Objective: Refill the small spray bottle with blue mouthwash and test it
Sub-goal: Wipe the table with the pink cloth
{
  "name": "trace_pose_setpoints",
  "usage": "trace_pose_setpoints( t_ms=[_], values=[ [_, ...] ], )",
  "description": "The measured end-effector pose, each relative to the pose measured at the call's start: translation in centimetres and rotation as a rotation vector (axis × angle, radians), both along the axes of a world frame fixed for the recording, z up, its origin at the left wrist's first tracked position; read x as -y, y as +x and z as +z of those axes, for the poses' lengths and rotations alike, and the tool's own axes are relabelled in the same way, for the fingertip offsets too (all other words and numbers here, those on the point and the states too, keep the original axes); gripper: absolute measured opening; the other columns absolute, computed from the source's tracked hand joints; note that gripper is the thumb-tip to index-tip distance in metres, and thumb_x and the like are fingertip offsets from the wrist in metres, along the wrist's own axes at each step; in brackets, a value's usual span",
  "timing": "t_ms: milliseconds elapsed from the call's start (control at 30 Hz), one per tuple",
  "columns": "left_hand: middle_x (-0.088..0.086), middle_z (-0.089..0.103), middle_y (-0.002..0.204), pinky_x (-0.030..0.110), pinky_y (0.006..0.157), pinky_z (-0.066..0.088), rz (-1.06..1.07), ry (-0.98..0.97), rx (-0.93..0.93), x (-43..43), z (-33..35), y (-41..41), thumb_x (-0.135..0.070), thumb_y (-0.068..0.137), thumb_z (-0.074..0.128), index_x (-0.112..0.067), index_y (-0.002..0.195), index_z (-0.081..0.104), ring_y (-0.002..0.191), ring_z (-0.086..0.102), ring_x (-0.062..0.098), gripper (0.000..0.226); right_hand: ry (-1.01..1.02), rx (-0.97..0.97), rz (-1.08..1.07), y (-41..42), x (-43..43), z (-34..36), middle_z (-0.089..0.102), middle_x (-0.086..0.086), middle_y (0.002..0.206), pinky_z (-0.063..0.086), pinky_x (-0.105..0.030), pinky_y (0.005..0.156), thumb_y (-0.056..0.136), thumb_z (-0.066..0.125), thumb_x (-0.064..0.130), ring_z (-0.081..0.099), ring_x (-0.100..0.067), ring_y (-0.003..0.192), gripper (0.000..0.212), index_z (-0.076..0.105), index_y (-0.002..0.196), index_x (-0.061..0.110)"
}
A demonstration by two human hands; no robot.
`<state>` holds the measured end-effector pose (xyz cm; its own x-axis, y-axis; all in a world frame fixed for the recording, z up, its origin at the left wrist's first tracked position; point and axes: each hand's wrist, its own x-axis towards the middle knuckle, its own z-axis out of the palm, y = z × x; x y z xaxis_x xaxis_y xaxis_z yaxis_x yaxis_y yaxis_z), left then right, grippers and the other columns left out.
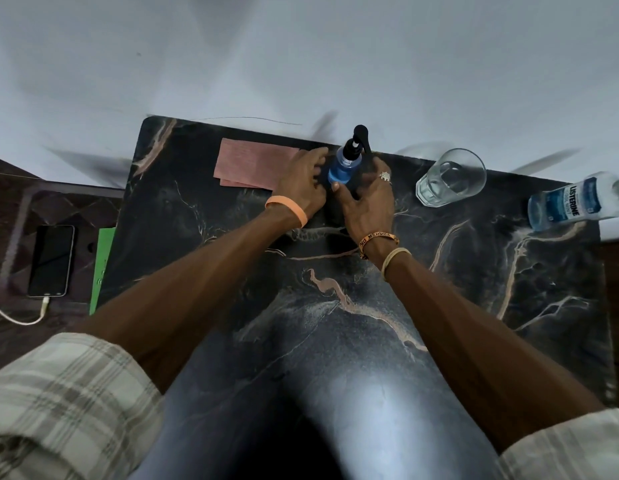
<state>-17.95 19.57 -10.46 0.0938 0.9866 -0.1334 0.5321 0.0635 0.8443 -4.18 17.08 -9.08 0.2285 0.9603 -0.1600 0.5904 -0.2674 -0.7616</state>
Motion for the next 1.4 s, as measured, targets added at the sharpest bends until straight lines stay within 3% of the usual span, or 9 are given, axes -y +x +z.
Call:
trace_pose_setpoints(
  t_ms=[200, 367, 533, 700, 833, 967, 1100, 1233, 1400],
  values=[
    [0.005, 0.063, 0.12, 0.027, 0.093, 0.051, 0.065, 0.229, -0.121, 3.0, -0.5, -4.6, -0.007, 0.089, 0.059, -0.014, 0.131, 0.053, 0.106, 0.058, 0.013, 0.043, -0.018, 0.046, 0.029, -1.2, 3.8, -0.3, 0.061, 0.007, 0.085, 0.053, -0.029, 0.068, 0.083, 0.07, 0.048, 0.06, -0.007, 0.075, 0.032, 0.054, 0.101, 0.027],
    [0.01, 0.048, 0.145, 0.04, 0.114, 0.03, 0.115, 0.201, -0.393, 2.0, -2.3, -9.6, -0.024, 0.094, 0.056, -0.012, 0.141, 0.045, 0.137, 0.039, 0.026, 0.049, 0.021, 0.041, 0.415, -3.8, 3.8, -0.4, 0.061, -0.003, 0.12, 0.05, -0.029, 0.093, 0.094, 0.061, 0.033, 0.058, -0.013, 0.106, 0.037, 0.057, 0.127, 0.016],
    [0.008, 0.025, 0.16, 0.053, 0.117, 0.024, -0.1, 0.062, -0.599, -0.8, -2.8, -12.8, -0.026, 0.099, 0.046, -0.014, 0.151, 0.029, 0.147, 0.021, 0.031, 0.055, 0.003, 0.248, 0.711, -7.3, 1.4, -0.2, 0.029, -0.007, 0.157, 0.027, -0.036, 0.116, 0.1, 0.05, 0.032, 0.031, -0.024, 0.14, 0.057, 0.033, 0.15, 0.012],
    [0.014, 0.035, 0.153, 0.054, 0.107, 0.033, -0.169, 0.035, -0.791, -2.7, -2.6, -13.3, -0.028, 0.098, 0.047, -0.015, 0.15, 0.029, 0.13, 0.034, 0.04, 0.056, -0.076, 0.375, 0.746, -8.3, -0.2, -0.8, 0.033, -0.007, 0.156, 0.03, -0.044, 0.114, 0.102, 0.045, 0.035, 0.033, -0.029, 0.139, 0.053, 0.036, 0.149, 0.013],
    [0.016, 0.057, 0.121, 0.052, 0.097, 0.033, -0.086, 0.117, -0.93, -2.6, -1.2, -13.0, -0.033, 0.086, 0.065, -0.018, 0.124, 0.061, 0.117, 0.042, 0.04, 0.041, -0.056, 0.358, 0.753, -8.0, -0.1, -0.7, 0.049, -0.009, 0.144, 0.037, -0.044, 0.107, 0.101, 0.046, 0.035, 0.045, -0.028, 0.128, 0.045, 0.048, 0.14, 0.013],
    [0.0, 0.054, 0.087, 0.037, 0.079, 0.037, -0.072, 0.253, -0.719, 0.2, 1.4, -11.6, -0.04, 0.084, 0.066, -0.024, 0.089, 0.069, 0.096, 0.053, 0.029, 0.017, -0.019, 0.076, 0.509, -7.4, 1.9, 0.6, 0.062, -0.006, 0.128, 0.046, -0.037, 0.099, 0.099, 0.05, 0.04, 0.057, -0.019, 0.115, 0.044, 0.053, 0.134, 0.013],
    [0.005, 0.064, 0.091, 0.035, 0.068, 0.05, -0.124, 0.21, -0.184, 6.5, 4.2, -9.3, -0.03, 0.088, 0.067, -0.011, 0.095, 0.063, 0.079, 0.06, 0.02, 0.02, -0.074, -0.395, 0.269, -6.3, 6.1, 2.0, 0.064, 0.004, 0.124, 0.054, -0.036, 0.093, 0.096, 0.051, 0.052, 0.062, -0.007, 0.111, 0.049, 0.054, 0.132, 0.019],
    [0.002, 0.068, 0.089, 0.038, 0.07, 0.055, -0.106, 0.183, -0.066, 13.1, 5.5, -5.0, -0.014, 0.085, 0.07, -0.009, 0.096, 0.065, 0.077, 0.065, 0.016, 0.013, -0.209, -0.705, 0.114, -4.2, 10.4, 2.6, 0.07, -0.004, 0.113, 0.058, -0.045, 0.086, 0.087, 0.059, 0.06, 0.069, -0.017, 0.102, 0.06, 0.055, 0.128, 0.016],
    [0.0, 0.072, 0.097, 0.03, 0.078, 0.055, -0.077, 0.205, 0.056, 18.8, 5.4, 1.5, -0.008, 0.074, 0.08, -0.012, 0.098, 0.072, 0.087, 0.066, 0.009, 0.025, -0.273, -0.674, -0.089, -0.1, 14.1, 2.6, 0.073, -0.013, 0.085, 0.057, -0.052, 0.081, 0.091, 0.061, 0.045, 0.072, -0.029, 0.083, 0.027, 0.066, 0.088, 0.018]
  ],
)
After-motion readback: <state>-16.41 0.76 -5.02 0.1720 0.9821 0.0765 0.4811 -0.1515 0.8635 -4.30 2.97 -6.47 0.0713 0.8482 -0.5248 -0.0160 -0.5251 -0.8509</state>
